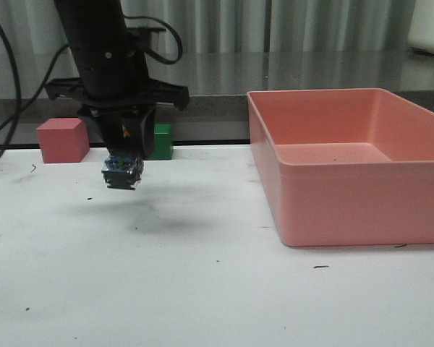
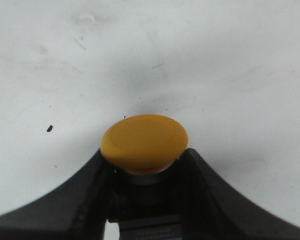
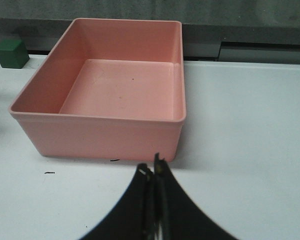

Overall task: Place and stand button with both arms
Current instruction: 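Lift the button with the left gripper and rotate it cap up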

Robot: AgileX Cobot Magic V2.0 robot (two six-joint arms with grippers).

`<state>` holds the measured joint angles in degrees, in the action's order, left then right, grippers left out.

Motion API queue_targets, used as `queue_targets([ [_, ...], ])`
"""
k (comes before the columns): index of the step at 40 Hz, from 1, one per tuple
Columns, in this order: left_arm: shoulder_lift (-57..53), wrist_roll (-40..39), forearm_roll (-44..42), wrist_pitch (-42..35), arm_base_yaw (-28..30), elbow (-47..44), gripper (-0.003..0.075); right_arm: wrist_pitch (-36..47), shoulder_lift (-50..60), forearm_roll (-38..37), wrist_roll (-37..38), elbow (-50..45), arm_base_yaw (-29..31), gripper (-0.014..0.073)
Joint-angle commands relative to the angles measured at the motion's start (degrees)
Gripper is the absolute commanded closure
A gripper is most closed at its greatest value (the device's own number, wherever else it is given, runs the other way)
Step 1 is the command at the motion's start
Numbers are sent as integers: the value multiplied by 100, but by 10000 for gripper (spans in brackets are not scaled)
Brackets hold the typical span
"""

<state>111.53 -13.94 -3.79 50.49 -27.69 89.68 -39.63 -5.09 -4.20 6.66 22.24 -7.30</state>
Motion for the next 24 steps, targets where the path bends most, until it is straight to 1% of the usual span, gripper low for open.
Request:
queue_targets([
  [1, -953, -48, -127, -1010, -23, -586, 603, 411, -63, -78, -45, 126, 36, 655],
  [10, -2327, -48, -647, -3418, -11, -2629, 603, 411, -63, -78, -45, 126, 36, 655],
  [15, -3064, -48, -673, -5049, -11, -3767, 603, 411, -63, -78, -45, 126, 36, 655],
  [19, -3494, -48, -673, -6486, 47, -4615, 603, 411, -63, -78, -45, 126, 36, 655],
  [24, -3688, -31, -673, -7846, 306, -5413, 603, 411, -63, -78, -45, 126, 36, 655],
])
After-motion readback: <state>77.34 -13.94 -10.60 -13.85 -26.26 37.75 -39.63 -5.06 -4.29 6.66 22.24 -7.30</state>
